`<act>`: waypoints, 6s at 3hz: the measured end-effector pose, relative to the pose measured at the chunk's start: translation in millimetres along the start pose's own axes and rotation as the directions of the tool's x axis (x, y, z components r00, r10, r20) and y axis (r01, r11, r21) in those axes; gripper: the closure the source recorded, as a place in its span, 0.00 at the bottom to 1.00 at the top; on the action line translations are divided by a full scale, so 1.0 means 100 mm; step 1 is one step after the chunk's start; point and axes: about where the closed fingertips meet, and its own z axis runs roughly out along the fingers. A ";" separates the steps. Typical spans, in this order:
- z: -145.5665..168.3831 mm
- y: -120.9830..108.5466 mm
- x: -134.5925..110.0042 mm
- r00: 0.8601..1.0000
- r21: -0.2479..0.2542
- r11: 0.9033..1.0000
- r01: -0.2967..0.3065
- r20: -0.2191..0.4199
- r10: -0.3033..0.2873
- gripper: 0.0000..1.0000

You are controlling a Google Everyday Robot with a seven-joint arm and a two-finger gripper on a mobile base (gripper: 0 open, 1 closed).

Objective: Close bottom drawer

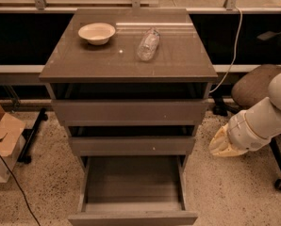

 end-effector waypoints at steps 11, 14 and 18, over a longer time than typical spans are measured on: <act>3.65 1.02 1.26 0.984 -0.285 0.947 -0.149 0.057 0.171 1.00; 4.43 1.34 1.50 0.953 -0.355 0.903 -0.242 0.086 0.289 1.00; 4.99 1.35 1.75 0.913 -0.320 0.894 -0.314 0.155 0.376 1.00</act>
Offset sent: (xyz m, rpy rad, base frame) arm -0.0012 0.0113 -0.1110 -0.0062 0.0673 0.0694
